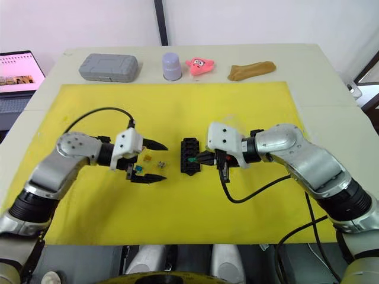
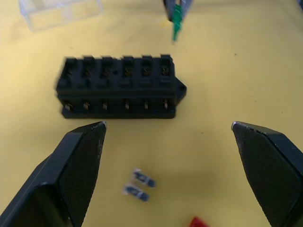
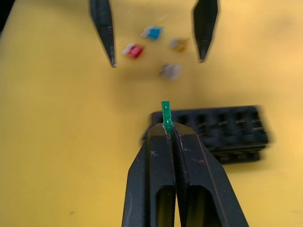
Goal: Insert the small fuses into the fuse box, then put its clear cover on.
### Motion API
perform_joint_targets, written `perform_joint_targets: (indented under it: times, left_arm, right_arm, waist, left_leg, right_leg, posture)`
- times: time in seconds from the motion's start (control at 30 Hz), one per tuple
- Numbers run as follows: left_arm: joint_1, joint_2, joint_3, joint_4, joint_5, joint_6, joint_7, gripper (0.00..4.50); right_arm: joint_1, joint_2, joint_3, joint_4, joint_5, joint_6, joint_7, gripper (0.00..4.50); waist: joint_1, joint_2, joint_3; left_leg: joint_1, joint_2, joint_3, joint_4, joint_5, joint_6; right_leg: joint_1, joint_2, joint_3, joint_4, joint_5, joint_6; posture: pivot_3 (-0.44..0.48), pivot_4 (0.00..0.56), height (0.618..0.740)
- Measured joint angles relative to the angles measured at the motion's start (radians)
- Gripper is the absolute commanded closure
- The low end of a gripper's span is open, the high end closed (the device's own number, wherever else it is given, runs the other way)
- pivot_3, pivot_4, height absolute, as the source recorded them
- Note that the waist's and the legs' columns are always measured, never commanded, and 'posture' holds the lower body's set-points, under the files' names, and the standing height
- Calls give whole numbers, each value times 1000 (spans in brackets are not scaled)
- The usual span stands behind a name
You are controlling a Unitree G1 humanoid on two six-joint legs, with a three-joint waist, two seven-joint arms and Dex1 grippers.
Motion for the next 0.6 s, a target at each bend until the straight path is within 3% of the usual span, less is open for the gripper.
perform_joint_targets:
  times: [0.6]
  left_arm:
    - [-18,-66,-22,68,97,-43,78,50]
  right_arm:
    - [-1,143,-25,119,-123,-49,73,4500]
  waist:
    - [-3,0,0]
  left_leg:
    - [1,0,0,0,0,0]
  right_leg:
    - [0,0,0,0,0,0]
  posture:
    - [0,150,740]
